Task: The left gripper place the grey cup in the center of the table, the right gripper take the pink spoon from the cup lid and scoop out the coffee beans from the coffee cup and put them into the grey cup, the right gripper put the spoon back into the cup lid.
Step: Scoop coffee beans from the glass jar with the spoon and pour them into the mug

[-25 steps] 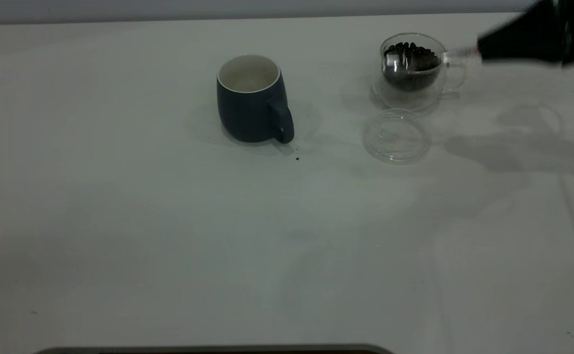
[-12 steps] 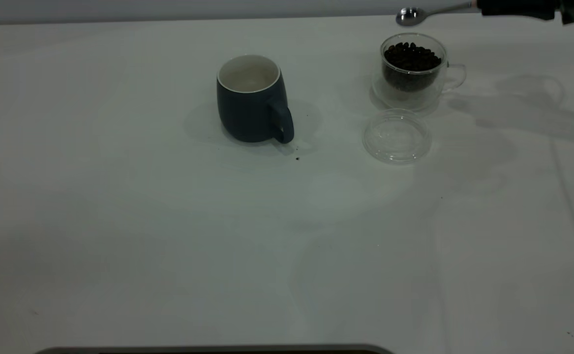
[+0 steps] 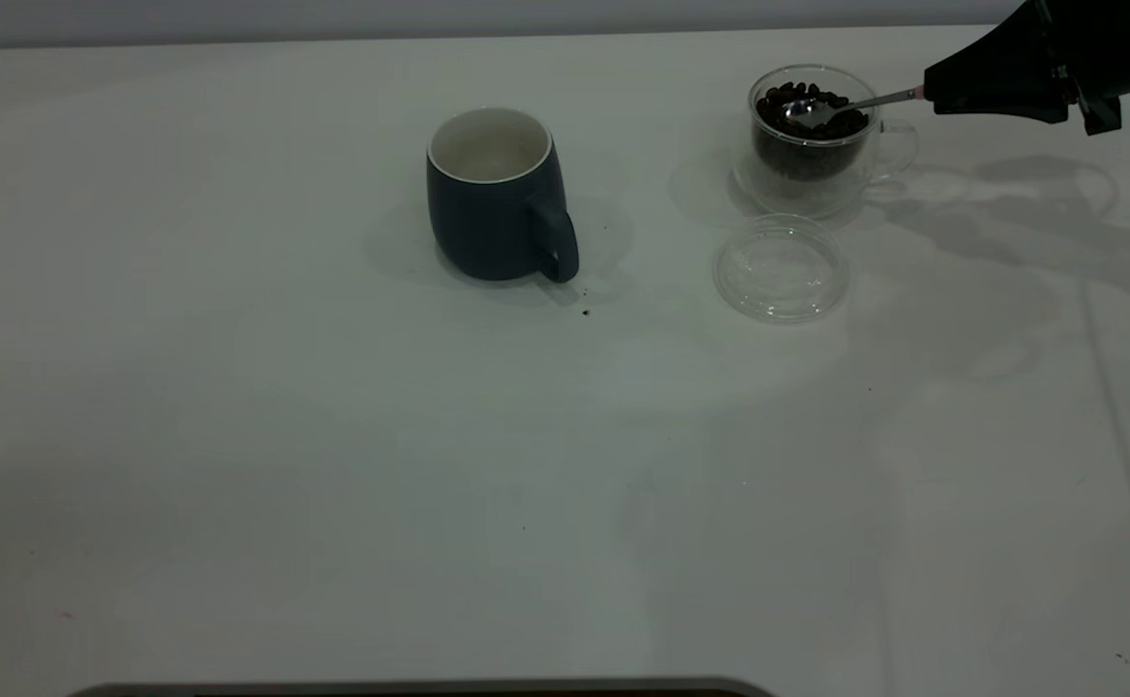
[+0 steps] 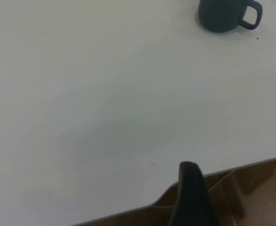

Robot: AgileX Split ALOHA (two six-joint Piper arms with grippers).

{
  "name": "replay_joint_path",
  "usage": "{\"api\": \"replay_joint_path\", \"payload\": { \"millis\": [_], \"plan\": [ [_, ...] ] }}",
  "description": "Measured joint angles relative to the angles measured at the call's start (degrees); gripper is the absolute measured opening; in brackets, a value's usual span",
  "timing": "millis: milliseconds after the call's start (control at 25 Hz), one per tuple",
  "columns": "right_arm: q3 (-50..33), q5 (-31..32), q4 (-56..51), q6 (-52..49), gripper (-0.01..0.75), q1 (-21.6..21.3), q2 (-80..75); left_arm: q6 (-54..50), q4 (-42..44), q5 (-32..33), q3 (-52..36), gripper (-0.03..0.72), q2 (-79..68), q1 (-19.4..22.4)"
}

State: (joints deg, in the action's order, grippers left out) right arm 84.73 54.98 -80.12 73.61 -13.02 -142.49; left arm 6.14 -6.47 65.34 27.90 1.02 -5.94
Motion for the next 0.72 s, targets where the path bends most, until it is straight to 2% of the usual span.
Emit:
{"api": "replay_joint_path", "payload": {
  "millis": [720],
  "plan": [
    [0.0,1.2,3.0,-8.4,0.092,0.0,-0.9,0.0,0.0,0.0,0.0,0.565,0.0,0.0]
  ]
}}
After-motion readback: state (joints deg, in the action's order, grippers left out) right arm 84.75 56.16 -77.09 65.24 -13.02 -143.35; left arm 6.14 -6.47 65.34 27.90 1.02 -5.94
